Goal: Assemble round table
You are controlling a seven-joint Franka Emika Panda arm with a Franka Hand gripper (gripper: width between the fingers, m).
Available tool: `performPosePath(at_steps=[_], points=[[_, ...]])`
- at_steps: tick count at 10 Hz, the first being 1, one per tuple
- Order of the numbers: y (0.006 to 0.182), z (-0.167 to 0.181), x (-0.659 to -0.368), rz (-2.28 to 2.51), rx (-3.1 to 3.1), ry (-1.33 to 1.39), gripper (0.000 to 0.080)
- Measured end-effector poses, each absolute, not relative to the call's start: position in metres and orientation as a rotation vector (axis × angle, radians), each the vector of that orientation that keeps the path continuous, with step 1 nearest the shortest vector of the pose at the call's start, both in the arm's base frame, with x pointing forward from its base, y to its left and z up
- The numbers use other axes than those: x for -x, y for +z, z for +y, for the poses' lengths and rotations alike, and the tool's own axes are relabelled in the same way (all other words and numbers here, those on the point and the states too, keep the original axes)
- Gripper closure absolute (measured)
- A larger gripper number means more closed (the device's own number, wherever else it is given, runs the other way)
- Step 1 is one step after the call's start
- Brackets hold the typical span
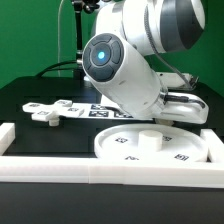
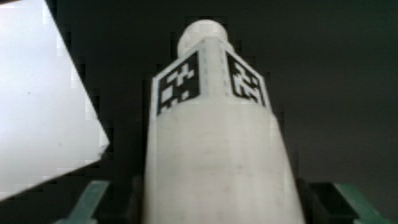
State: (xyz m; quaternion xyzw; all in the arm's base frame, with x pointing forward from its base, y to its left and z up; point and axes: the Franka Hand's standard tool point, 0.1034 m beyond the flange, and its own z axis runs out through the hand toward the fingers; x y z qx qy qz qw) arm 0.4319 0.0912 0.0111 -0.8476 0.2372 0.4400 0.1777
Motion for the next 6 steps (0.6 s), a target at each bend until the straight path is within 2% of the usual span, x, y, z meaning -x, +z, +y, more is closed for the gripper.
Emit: performPosePath(at_steps=[1, 4, 5, 6], points=[[0.021, 0.090, -0.435, 0.658, 2.394, 1.245, 0.0393], [0.080, 0.092, -0.448, 0.620, 2.389, 1.262, 0.0390], [0.085, 0.096, -0.450, 0.624, 2.416, 1.220, 0.0390], [0.082, 0.095, -0.447, 0.622, 2.411, 1.229, 0.0390]])
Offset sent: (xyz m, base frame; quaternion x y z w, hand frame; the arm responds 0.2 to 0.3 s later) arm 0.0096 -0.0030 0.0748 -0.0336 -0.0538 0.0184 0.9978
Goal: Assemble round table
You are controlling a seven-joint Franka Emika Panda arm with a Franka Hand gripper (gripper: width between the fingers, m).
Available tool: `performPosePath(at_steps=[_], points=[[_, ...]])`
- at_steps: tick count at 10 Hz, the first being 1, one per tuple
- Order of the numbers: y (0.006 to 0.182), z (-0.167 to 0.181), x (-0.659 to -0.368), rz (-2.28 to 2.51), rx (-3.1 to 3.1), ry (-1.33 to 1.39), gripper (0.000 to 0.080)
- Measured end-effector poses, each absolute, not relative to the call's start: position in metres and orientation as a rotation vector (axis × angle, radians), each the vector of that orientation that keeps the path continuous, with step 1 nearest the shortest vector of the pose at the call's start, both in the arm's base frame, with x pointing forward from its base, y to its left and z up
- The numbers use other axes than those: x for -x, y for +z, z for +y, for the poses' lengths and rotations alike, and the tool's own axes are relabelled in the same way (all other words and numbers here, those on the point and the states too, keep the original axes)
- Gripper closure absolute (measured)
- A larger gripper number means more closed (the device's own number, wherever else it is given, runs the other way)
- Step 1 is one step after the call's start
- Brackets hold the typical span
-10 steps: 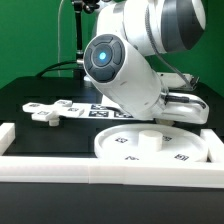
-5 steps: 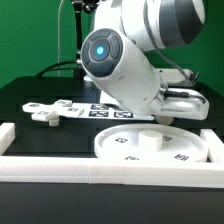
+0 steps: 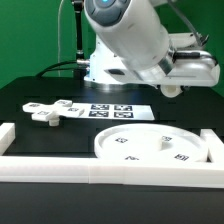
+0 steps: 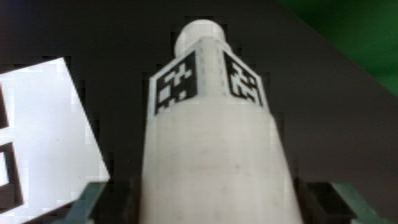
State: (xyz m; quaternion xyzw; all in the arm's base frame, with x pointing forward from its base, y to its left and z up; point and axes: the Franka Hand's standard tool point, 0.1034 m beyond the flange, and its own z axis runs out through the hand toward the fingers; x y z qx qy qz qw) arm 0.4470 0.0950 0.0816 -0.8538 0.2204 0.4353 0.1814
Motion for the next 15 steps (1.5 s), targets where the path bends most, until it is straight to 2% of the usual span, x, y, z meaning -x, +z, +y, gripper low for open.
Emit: performPosePath(at_steps=[1, 4, 7, 8, 12, 13, 15], points=[[0.079, 0.094, -0.447, 0.627, 2.411, 1.228, 0.0390], [0.076, 0.090, -0.468, 0.606, 2.571, 0.895, 0.0390], [0.108, 0.078, -0.505, 0.540, 2.698, 0.582, 0.0390], [0.113, 0.078, -0.510, 0.546, 2.729, 0.473, 0.0390], [0.106, 0.075, -0.518, 0.544, 2.829, 0.112, 0.0390], [0.106, 0.064, -0.528, 0.397, 2.892, -0.079, 0.0390], [0.114, 0.052, -0.545, 0.225, 2.939, -0.270, 0.0390]])
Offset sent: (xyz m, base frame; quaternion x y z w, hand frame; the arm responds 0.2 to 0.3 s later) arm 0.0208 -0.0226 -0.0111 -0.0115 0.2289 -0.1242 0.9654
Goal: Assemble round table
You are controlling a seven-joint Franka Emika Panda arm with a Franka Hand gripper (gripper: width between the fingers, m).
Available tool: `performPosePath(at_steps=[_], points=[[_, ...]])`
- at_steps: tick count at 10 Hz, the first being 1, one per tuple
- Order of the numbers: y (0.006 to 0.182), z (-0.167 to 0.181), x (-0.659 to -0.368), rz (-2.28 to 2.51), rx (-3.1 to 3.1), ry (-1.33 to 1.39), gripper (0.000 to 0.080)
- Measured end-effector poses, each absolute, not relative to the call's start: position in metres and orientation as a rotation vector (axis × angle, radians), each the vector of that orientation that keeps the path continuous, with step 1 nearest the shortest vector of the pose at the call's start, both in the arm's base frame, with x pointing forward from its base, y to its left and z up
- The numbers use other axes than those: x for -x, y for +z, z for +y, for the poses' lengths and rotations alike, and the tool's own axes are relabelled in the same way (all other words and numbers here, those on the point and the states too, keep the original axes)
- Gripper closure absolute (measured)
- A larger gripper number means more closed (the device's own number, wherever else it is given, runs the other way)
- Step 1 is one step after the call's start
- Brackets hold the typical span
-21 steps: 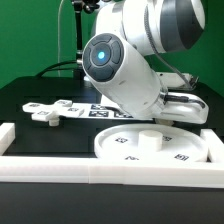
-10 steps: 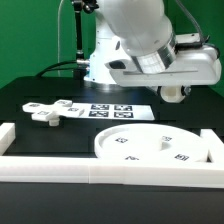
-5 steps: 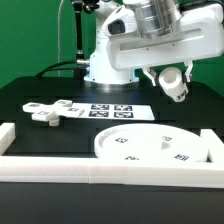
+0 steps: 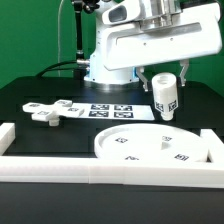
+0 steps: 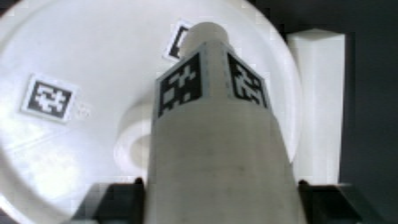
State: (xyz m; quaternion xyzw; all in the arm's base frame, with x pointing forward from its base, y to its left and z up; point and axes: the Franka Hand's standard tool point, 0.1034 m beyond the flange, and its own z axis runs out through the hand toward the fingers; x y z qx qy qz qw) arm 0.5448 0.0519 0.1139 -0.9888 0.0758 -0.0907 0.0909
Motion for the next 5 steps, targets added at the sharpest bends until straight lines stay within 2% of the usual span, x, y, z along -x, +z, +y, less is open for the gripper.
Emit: performPosePath(at_steps=[1, 5], points=[[0.121, 0.046, -0.556, 0.208, 2.949, -0.425, 0.0390], [0.117, 0.033, -0.557, 0.205, 2.964, -0.836, 0.0390]])
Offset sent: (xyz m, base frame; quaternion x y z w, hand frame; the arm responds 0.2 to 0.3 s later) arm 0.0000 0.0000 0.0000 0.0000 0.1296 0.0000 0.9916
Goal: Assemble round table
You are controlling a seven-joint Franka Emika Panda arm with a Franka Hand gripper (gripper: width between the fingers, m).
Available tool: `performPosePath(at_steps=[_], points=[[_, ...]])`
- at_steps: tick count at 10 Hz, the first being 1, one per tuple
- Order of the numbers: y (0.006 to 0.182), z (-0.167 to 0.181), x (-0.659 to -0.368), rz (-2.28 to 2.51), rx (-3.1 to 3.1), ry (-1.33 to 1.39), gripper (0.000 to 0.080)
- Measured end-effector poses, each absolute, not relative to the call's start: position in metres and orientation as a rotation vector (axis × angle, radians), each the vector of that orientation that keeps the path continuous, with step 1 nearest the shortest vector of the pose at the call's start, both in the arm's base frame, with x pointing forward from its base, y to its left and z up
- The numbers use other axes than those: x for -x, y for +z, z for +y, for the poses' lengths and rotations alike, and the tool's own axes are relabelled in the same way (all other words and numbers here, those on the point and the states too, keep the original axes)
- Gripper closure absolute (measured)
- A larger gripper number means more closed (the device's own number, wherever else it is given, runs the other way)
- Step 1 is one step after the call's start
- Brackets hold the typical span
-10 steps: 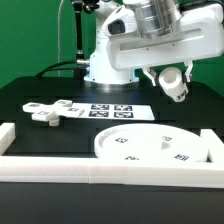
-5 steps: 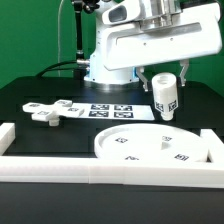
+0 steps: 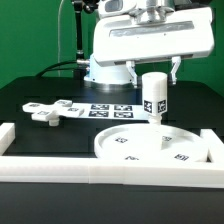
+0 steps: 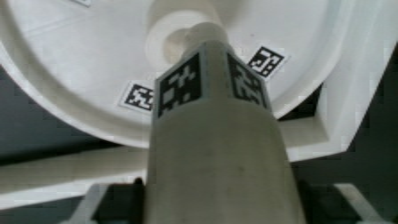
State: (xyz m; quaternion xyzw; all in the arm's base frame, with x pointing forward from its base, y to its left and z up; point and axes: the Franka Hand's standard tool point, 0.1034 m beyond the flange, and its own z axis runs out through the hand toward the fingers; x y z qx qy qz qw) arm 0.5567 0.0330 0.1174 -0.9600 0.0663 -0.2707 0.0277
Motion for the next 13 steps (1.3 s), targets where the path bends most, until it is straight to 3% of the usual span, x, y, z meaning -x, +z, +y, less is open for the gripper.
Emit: performPosePath(at_steps=[8, 13], points=[[0.103, 0.041, -0.563, 0.052, 2.990, -0.818, 0.0390], [0.103, 0.025, -0.555, 0.086, 3.003, -0.827, 0.0390]])
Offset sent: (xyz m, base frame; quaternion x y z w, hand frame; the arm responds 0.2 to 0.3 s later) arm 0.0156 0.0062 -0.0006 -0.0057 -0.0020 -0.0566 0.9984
